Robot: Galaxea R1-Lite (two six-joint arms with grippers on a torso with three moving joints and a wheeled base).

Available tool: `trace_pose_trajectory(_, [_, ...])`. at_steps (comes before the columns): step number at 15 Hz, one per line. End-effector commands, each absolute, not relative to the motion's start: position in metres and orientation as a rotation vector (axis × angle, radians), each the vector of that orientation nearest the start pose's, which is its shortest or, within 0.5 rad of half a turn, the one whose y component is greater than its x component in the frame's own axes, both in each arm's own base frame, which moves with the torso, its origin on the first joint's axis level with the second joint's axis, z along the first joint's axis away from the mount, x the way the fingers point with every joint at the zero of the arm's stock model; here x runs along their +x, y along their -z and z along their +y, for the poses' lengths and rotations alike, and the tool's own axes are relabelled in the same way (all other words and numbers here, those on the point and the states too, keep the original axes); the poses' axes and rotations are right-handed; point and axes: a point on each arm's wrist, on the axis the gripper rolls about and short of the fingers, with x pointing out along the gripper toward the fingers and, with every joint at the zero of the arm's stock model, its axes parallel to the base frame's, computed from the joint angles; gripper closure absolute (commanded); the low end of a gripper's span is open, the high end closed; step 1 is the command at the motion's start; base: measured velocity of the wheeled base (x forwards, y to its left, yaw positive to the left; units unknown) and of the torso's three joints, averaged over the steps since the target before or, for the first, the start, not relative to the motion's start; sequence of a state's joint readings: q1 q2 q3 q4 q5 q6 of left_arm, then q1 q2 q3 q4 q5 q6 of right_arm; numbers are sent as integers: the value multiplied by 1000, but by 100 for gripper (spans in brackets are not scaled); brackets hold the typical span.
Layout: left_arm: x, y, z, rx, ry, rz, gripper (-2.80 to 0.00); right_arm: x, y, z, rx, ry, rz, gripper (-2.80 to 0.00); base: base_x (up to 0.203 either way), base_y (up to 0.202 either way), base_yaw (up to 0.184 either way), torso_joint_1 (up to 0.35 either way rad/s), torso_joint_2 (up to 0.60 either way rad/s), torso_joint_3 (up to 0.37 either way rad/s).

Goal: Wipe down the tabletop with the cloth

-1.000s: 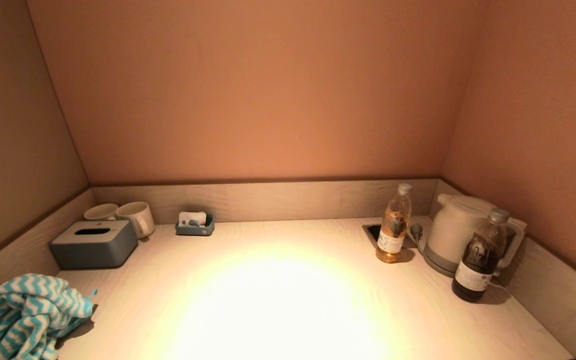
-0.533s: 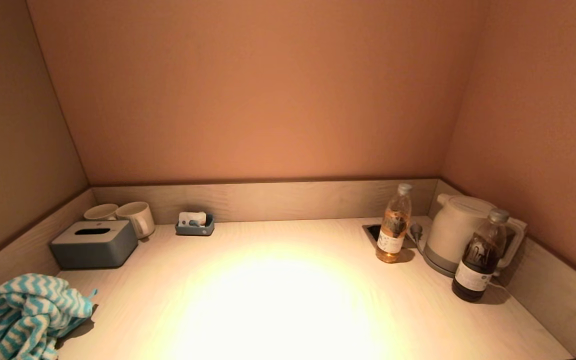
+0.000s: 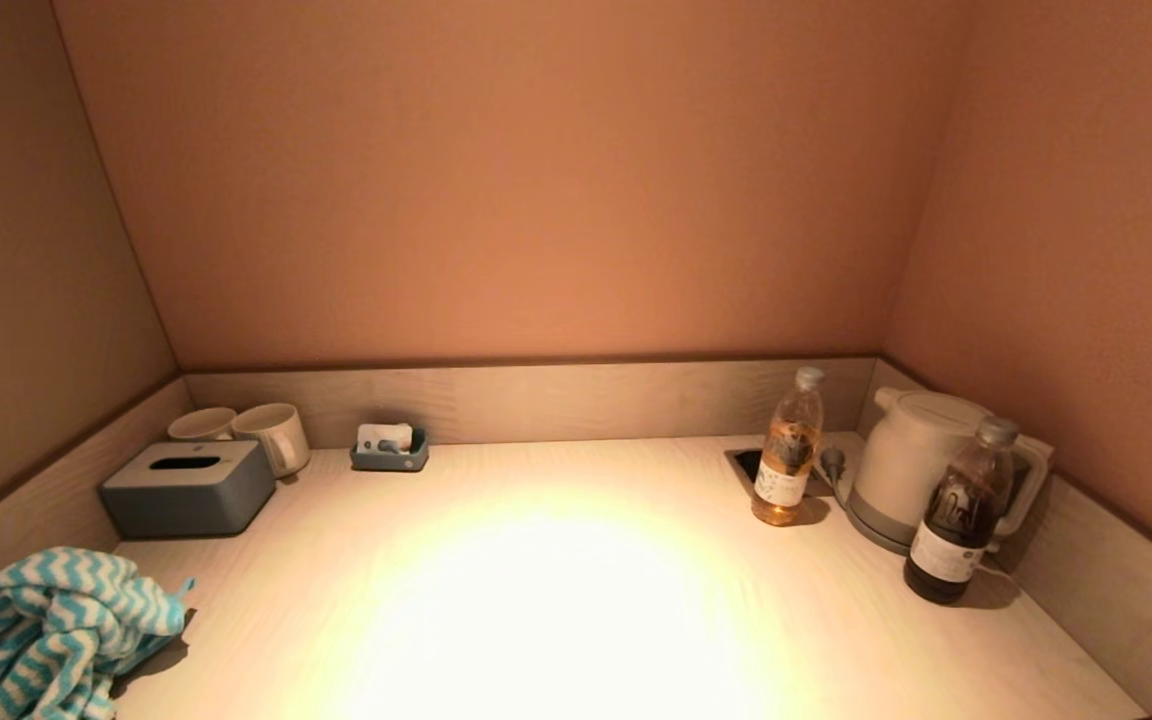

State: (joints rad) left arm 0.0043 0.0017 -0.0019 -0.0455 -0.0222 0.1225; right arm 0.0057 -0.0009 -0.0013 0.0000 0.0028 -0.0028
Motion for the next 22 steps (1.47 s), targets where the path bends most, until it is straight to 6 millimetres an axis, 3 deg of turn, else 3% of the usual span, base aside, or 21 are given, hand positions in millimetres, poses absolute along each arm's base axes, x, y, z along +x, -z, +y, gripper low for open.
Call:
trace_pose_trajectory(1, [-23, -78, -1, 119, 20, -21, 0, -23, -76, 0, -3, -9, -2, 0, 0, 0, 0, 0, 0, 0])
trace_pose_trajectory(22, [-23, -75, -1, 118, 23, 6, 0, -23, -76, 0, -3, -9, -3, 0, 0, 0, 0, 0, 0, 0])
